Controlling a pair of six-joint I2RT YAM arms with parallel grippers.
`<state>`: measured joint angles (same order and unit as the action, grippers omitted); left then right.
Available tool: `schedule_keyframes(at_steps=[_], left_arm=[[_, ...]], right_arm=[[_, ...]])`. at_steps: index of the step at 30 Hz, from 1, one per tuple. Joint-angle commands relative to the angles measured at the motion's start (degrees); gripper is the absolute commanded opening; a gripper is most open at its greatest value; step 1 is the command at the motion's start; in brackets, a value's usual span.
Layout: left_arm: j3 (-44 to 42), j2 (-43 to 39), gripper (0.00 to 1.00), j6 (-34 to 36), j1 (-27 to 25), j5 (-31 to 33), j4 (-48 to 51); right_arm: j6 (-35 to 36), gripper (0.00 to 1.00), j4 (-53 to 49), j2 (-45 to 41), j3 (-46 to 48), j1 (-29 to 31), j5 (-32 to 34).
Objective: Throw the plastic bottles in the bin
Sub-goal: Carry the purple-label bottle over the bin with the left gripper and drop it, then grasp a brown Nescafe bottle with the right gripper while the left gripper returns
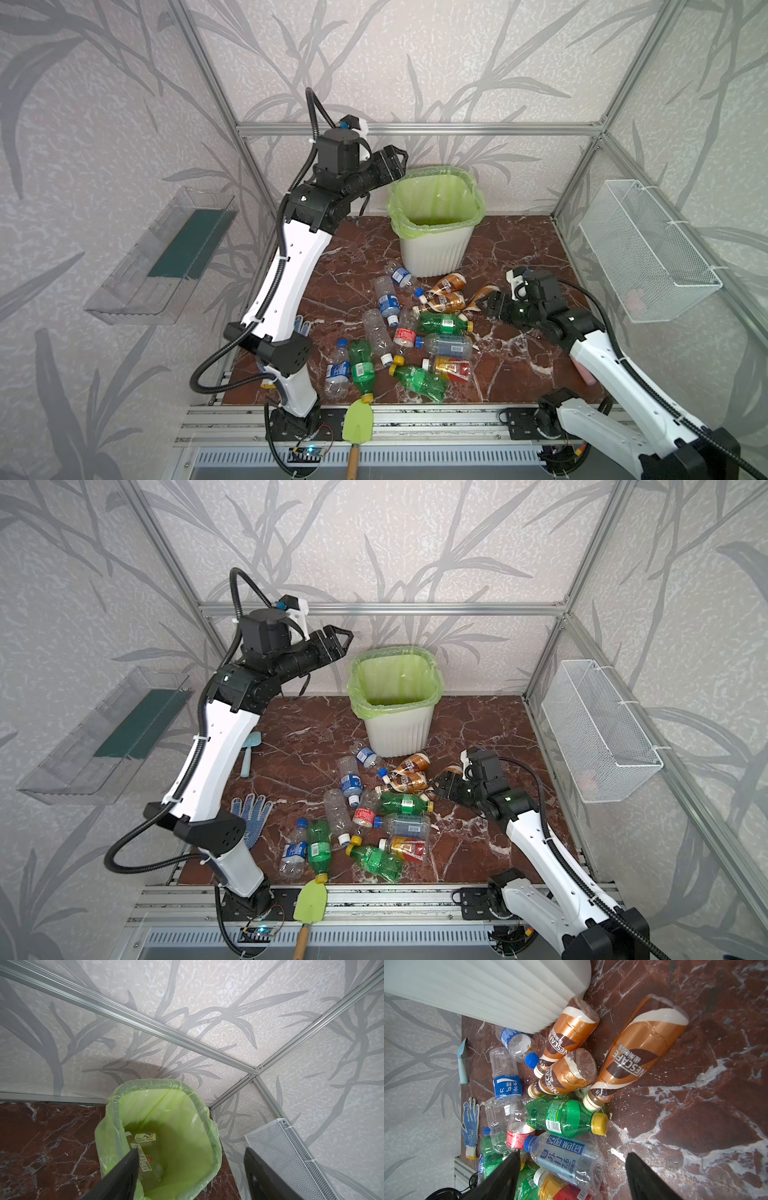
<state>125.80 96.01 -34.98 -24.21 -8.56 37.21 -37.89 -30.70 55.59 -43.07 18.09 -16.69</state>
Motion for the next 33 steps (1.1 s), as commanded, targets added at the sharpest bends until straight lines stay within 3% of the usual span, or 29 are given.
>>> schedule_keyframes(at_steps=[1,8,14,25,33], left_arm=[[-13.55,-7.64,0.79,0.74,0.18,2.66,-8.65],[-37.56,-21.51,0.79,1.85,1.4,7.07,-11.54],[-51.26,-27.96,0.79,0.04,3.52,8.11,-9.72],[-67.99,-36.06,0.79,-0.14,7.71,7.63,-7.59],[-73.18,-37.96,0.79,-1.77,8.83,6.58,-8.21]], right_arm=[[-0.33,0.8,0.06,0.8,-0.44,-0.16,0.26],[-1.95,0.79,-3.49,2.94,0.05,-1.06,6.7],[-2.42,0.79,-1.65,6.84,0.52,-3.12,7.75],[-2.94,0.84,5.64,16.59,-2.09,-5.07,7.72],[-3.66,0.84,9.56,22.44,-4.18,-5.6,6.67]])
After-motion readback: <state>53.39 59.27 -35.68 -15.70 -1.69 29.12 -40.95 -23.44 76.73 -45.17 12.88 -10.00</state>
